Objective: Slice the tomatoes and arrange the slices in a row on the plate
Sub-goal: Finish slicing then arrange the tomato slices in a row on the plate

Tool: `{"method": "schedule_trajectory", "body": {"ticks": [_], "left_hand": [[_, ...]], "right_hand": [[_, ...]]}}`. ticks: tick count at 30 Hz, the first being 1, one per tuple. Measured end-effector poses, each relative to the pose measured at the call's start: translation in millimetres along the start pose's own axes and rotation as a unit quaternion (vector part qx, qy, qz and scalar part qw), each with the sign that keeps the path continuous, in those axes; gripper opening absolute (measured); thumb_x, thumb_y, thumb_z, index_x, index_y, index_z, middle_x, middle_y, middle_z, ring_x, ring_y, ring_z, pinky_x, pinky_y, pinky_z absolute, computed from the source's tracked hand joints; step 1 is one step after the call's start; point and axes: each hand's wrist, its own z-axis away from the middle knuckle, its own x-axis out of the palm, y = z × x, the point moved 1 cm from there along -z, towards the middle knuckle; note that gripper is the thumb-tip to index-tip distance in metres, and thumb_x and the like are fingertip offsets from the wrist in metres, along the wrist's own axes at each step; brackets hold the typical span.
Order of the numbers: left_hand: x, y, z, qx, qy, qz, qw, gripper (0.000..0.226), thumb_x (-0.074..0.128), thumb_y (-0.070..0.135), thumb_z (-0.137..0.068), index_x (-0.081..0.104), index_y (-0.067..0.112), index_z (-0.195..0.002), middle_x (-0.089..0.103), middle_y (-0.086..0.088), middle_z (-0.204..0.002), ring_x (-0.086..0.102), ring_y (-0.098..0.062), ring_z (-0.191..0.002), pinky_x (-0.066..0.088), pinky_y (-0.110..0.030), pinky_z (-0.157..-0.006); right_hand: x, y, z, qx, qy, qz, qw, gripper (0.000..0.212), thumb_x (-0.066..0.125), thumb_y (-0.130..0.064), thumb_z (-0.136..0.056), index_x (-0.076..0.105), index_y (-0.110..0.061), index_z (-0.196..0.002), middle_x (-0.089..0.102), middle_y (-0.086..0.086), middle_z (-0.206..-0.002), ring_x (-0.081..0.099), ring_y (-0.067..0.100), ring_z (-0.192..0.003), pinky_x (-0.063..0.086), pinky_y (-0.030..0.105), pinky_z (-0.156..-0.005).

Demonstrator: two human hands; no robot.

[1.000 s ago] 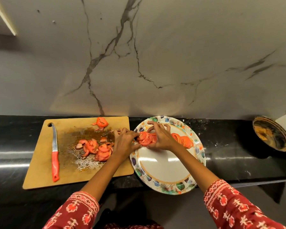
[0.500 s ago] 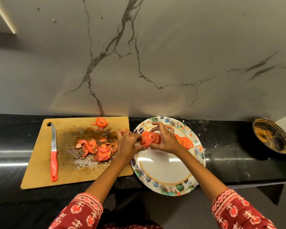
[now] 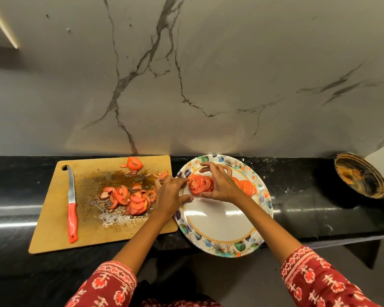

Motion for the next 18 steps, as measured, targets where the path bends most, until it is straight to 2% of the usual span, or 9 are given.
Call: {"method": "schedule_trajectory", "body": {"ticks": [7,10,14,18], "left_hand": [[-3,3,3,0.011,0.0,0.002,1.0,0.042,0.071,0.036,-0.076,0.064,0.023,-0.116,0.066,0.001,-0.114,0.046,-0.018,-0.112,0.018,-0.034,-0.09],[-3,-2,2,-0.005,0.022,-0.01,1.0,0.053,0.074,0.039,-0.073,0.061,0.02,-0.12,0.064,-0.001,-0.119,0.046,-0.021,-0.114,0.019,-0.036,-0.089],[-2,1,-7,-0.009,-0.046,-0.042,0.998,0.076,0.071,0.052,-0.07,0.042,0.027,-0.136,0.058,0.003,-0.126,0.041,-0.017,-0.119,0.02,-0.034,-0.088],[2,6,-17,-0.014,-0.069,-0.046,0.996,0.085,0.068,0.062,-0.068,0.037,0.028,-0.139,0.057,0.002,-0.127,0.041,-0.019,-0.119,0.021,-0.037,-0.093]], "right_hand": [[4,-2,-2,-0.013,-0.012,0.024,1.0,0.09,0.064,-0.058,-0.068,0.026,-0.02,-0.14,0.051,-0.001,-0.133,0.038,0.021,-0.131,0.008,0.045,-0.114],[4,-3,-1,-0.003,-0.02,0.03,0.999,0.089,0.074,-0.047,-0.073,0.023,-0.02,-0.142,0.045,0.001,-0.139,0.033,0.022,-0.134,0.008,0.044,-0.114],[4,-7,-4,-0.003,-0.052,0.056,0.997,0.091,0.074,-0.042,-0.074,0.018,-0.022,-0.143,0.045,0.002,-0.14,0.03,0.023,-0.136,0.002,0.046,-0.114],[2,-11,-10,-0.002,-0.052,0.047,0.998,0.093,0.076,-0.042,-0.073,0.019,-0.022,-0.143,0.05,0.004,-0.133,0.034,0.024,-0.133,0.004,0.046,-0.114]]}}
